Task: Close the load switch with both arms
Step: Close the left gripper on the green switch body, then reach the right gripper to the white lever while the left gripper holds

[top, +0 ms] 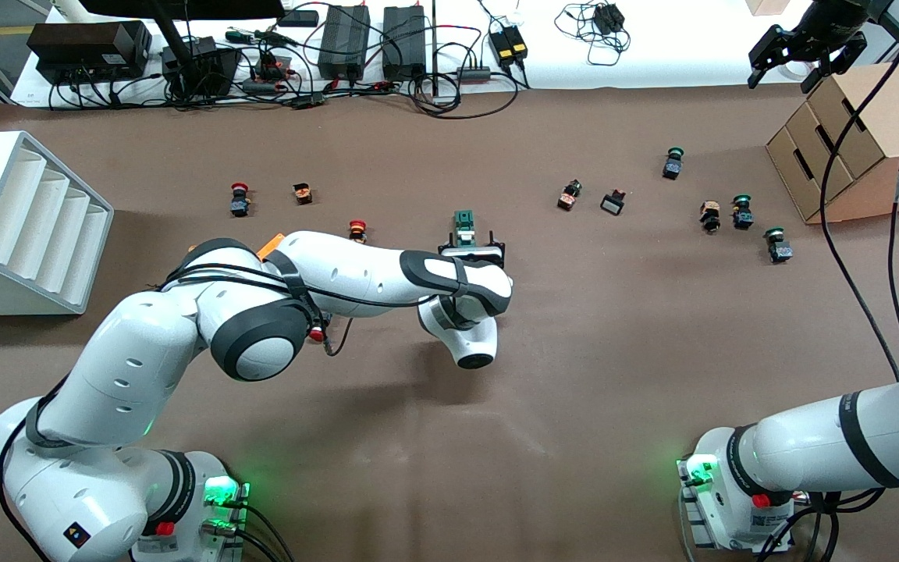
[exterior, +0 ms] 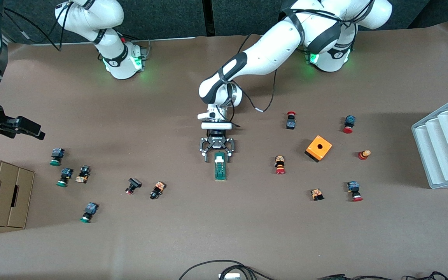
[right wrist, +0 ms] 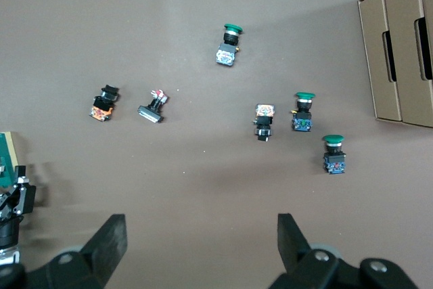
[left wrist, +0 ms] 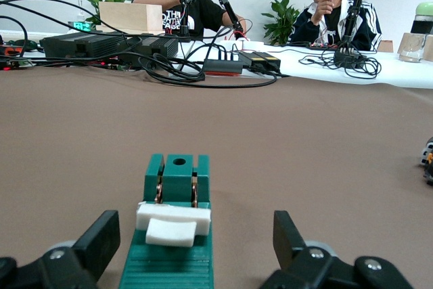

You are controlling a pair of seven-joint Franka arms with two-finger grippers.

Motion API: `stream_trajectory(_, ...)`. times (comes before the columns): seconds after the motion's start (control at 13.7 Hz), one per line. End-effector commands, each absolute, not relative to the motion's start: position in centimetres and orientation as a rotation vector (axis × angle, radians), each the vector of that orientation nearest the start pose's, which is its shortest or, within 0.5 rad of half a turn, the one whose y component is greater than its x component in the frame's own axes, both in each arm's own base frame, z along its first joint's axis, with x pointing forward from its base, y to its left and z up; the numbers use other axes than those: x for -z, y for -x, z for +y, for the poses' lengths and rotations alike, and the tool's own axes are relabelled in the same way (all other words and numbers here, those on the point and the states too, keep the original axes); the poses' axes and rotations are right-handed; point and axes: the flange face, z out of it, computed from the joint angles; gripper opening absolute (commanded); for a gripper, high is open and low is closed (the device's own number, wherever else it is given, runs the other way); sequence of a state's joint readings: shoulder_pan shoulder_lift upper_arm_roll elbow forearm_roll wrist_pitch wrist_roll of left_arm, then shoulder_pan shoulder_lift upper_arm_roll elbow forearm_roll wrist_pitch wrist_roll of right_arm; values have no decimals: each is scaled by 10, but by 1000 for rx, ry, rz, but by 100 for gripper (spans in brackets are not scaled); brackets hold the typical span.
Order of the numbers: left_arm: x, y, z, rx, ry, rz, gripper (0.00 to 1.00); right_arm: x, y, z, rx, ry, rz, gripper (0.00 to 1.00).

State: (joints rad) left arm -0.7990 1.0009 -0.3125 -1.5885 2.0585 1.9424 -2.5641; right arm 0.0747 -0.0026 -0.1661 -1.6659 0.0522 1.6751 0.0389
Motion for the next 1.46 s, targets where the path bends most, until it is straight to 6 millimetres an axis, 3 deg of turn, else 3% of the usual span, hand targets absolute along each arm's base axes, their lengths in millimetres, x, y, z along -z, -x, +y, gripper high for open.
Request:
stream_trajectory(0.0,-73,-377,-566,1957,2557,-77,100,-596,-562,-45,35,3100,195,99)
stream_trajectory(0.44,-56,-360,-545,1911,2518,-22,100,-596,-563,-49,49,3109,197,99)
stream_trajectory(0.66,-60,-359,-547,1920,2506,-31,100,-590,-566,-43,30,3100,201,99)
stream_trajectory(0.81,-64,-361,-550,1921,2506,-43,99,-573,-574,-14,-20,3119,108,99)
stream_trajectory(0.95,-65,-358,-551,1873,2501,-37,99,-571,-574,14,-32,3109,66,99)
stream_trajectory(1.03,-65,-357,-552,1854,2494,-19,98,-567,-577,40,-35,3101,78,99)
stream_trajectory(1.17,-70,-353,-559,1842,2509,-39,96,-548,-588,69,-50,3057,319,99)
stream_trajectory(1.32,-73,-350,-563,1843,2521,-42,94,-531,-592,128,-26,3054,369,99)
stream_trajectory(1.39,-75,-350,-567,1848,2526,-50,94,-521,-595,149,-17,3028,510,99)
